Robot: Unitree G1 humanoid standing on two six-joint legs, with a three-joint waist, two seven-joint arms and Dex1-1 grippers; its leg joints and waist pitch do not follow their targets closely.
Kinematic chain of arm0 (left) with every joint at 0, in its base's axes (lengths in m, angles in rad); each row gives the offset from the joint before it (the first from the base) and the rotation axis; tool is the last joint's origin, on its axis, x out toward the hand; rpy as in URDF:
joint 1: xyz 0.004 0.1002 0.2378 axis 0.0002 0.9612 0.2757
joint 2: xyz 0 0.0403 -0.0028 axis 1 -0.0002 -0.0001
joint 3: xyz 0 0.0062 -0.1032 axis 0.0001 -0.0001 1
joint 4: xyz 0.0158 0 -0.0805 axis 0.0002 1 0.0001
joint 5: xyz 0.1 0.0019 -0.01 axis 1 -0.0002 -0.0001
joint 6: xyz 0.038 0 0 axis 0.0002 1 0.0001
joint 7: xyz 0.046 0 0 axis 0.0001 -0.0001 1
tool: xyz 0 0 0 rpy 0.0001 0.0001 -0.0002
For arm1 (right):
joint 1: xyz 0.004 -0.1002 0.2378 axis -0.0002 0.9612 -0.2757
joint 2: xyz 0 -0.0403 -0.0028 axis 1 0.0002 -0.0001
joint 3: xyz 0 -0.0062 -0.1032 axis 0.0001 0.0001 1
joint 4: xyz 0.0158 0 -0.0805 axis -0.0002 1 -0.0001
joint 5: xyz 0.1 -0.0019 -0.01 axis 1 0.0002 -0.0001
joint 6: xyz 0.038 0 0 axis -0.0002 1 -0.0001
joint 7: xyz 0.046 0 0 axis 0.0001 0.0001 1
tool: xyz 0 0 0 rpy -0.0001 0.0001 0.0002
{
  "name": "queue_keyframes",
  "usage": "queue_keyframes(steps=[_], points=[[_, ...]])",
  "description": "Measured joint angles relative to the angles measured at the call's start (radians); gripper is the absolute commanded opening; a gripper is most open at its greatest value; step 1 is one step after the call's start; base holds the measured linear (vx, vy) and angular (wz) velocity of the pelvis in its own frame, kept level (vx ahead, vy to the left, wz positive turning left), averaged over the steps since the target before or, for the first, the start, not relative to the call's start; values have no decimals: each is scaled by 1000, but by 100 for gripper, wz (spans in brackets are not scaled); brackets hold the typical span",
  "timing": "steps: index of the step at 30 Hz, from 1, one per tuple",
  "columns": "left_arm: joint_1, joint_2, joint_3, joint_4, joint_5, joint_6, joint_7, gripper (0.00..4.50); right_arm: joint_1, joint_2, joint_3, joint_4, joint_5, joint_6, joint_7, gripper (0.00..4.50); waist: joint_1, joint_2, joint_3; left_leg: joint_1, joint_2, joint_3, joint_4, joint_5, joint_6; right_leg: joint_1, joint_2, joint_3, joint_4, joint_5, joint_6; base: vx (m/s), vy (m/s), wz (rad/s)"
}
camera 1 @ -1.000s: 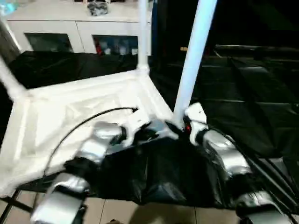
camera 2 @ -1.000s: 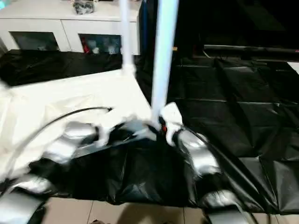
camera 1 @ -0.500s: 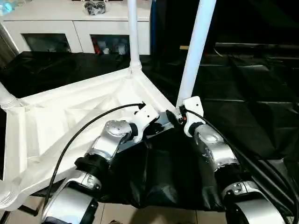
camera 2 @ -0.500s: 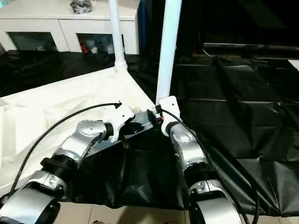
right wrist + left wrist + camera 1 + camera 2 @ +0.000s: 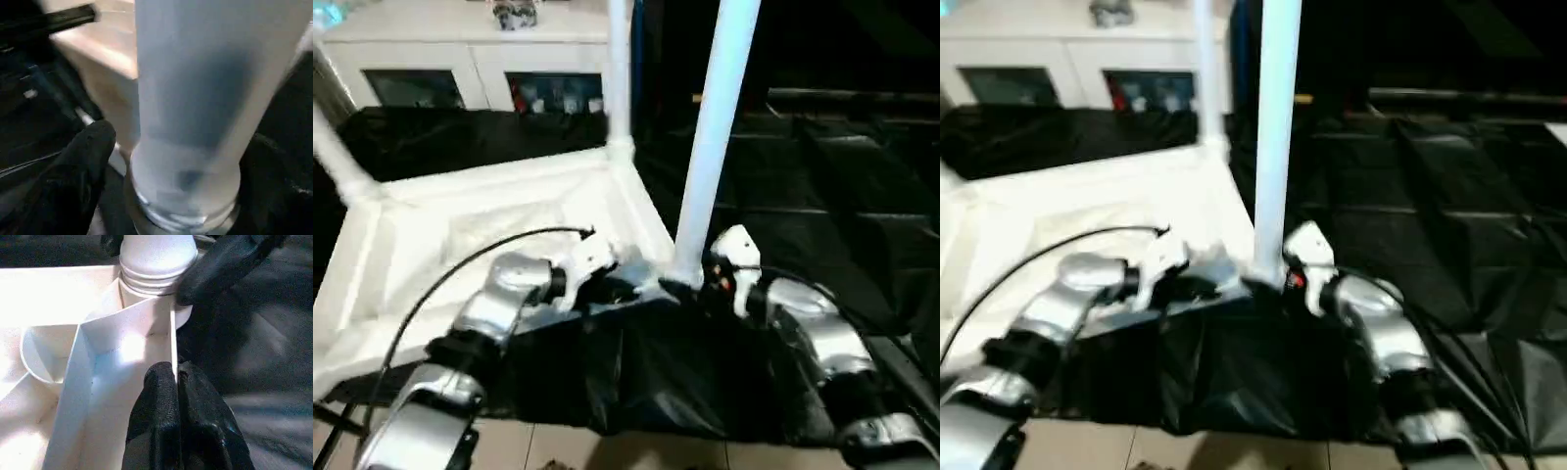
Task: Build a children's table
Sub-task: Rotate leg to tighten
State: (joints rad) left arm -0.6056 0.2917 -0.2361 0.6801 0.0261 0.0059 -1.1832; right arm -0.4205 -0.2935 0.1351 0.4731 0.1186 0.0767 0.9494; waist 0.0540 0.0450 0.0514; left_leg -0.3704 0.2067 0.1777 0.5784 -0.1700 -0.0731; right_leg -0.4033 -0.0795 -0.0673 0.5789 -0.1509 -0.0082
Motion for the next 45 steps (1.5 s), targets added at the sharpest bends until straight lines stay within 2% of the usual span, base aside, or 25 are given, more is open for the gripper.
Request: queue_keyframes(steps=[3,5,12,14,21,23,25,30,34,35,36,37,39,40,45], points=[[2,15,-5,0,-8,-14,-46,0,2,-32,27,-29,4,12,67,393,9,-1,0,-1,0,0,1,0,0,0,0,0,0,0,0,0,0,0],[3,23,-5,0,-12,-15,-69,0,2,-47,39,-37,3,13,102,366,12,-1,0,-1,0,0,1,0,0,0,0,0,0,0,0,0,0,0],[12,42,-8,-6,-25,-15,-112,0,2,-57,53,-55,-3,24,128,324,14,-1,0,-1,0,0,1,0,0,0,0,0,0,0,0,0,0,0],[15,44,-9,-8,-26,-21,-120,0,2,-57,60,-62,-4,28,128,295,16,-1,0,-1,0,0,1,0,0,0,0,0,0,0,0,0,0,0],[16,37,-14,-8,-15,-24,-89,0,23,-43,46,-67,-10,24,95,269,23,-4,0,0,0,0,1,0,0,0,0,1,0,0,0,0,0,0],[15,30,-10,-7,0,-23,-25,0,16,-3,29,-41,-33,18,8,267,19,-6,-1,1,0,0,0,0,0,1,0,0,0,-3,5,0,0,0],[13,12,5,-7,25,0,75,0,-19,67,11,27,-63,8,-150,265,4,-6,-1,2,0,0,1,0,0,1,0,0,0,-3,5,0,0,0],[7,-65,32,-11,53,82,245,0,-80,186,-50,139,-87,11,-436,264,-21,-8,-1,3,-1,0,3,0,0,1,0,1,-1,-4,6,0,0,0],[3,-101,32,-21,70,121,314,0,-103,222,-71,179,-98,8,-544,264,-23,-14,-4,4,-1,0,2,0,0,1,-1,1,-1,-4,6,0,0,0],[2,-111,33,-20,77,125,330,0,-117,234,-73,199,-112,4,-573,299,-23,-14,-4,3,-1,0,2,0,0,1,-1,1,-1,-4,6,0,0,0],[-1,-118,33,-17,80,127,343,0,-126,238,-76,210,-116,1,-587,299,-23,-14,-4,3,-1,0,2,0,0,1,-1,1,-1,-4,6,0,0,0],[-3,-124,32,-16,85,128,353,0,-130,240,-80,219,-118,-4,-597,334,-23,-14,-4,3,-2,0,2,0,0,1,-1,1,-1,-4,6,0,0,0],[-6,-127,32,-16,86,128,361,0,-136,243,-80,235,-122,-18,-600,344,-23,-14,-4,3,-2,0,2,0,0,1,-1,1,-1,-4,6,0,0,0],[-8,-128,31,-15,86,128,362,0,-139,243,-80,239,-122,-21,-600,370,-23,-14,-4,2,-2,0,2,0,0,1,-1,1,-1,-4,6,0,0,0],[-10,-120,25,-19,86,123,337,0,-143,235,-75,245,-127,-39,-570,391,-22,-11,-4,2,-1,0,0,0,0,1,-1,0,-1,-3,5,0,0,0]])
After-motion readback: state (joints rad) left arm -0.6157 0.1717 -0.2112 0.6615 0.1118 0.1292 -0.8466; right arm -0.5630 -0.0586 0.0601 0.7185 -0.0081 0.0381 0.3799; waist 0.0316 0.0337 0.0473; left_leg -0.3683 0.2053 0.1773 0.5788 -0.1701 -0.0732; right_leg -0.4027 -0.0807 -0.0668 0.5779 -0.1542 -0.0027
